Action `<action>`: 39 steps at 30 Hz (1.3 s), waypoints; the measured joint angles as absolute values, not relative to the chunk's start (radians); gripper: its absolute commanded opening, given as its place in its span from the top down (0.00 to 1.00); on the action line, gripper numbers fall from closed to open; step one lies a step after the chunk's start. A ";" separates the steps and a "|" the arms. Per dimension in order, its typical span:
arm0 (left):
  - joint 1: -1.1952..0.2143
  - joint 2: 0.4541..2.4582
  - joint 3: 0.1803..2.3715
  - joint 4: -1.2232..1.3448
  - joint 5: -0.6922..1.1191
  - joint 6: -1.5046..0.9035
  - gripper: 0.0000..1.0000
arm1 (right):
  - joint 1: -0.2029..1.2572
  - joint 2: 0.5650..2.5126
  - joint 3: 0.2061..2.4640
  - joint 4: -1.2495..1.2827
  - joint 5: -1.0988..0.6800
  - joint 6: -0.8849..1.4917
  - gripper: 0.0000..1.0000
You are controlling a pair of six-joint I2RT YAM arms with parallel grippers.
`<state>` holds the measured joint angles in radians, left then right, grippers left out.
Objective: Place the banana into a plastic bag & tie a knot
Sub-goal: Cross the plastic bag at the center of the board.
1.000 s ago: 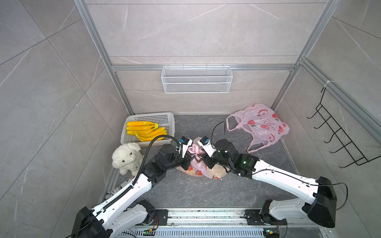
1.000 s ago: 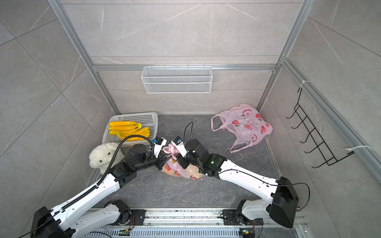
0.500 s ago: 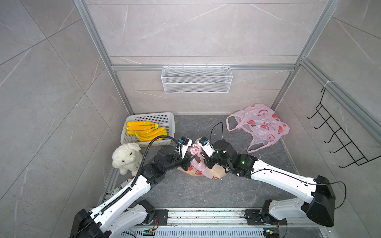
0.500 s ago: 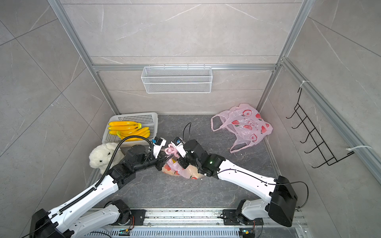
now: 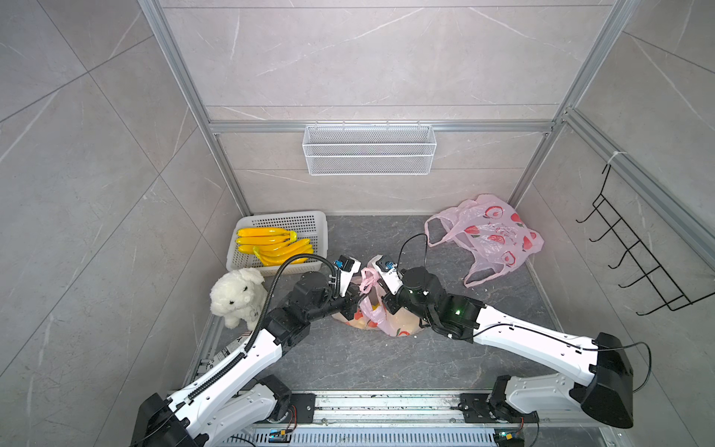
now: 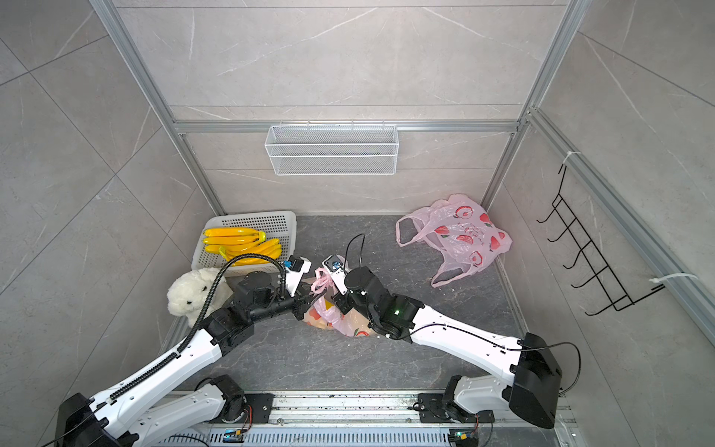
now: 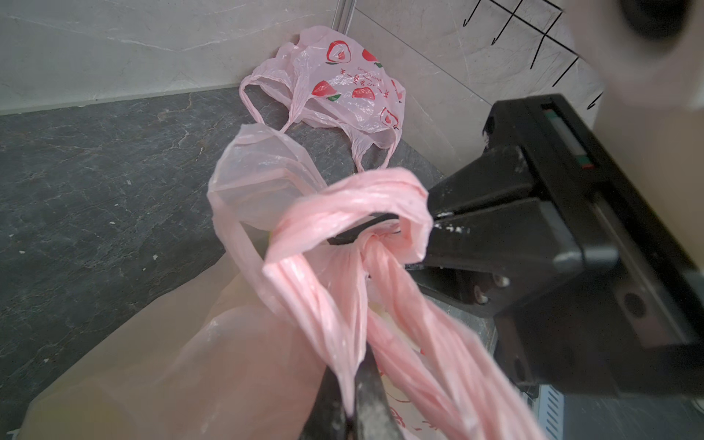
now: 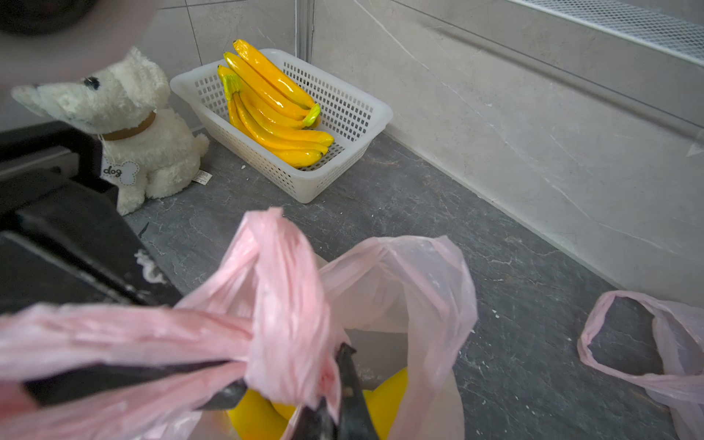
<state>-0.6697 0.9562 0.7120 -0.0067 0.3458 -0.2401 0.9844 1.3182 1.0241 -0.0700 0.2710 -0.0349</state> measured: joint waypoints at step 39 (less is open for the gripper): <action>-0.667 1.008 0.724 -0.026 0.412 -0.255 1.00 | 0.964 1.376 1.008 -0.146 0.045 -0.051 0.91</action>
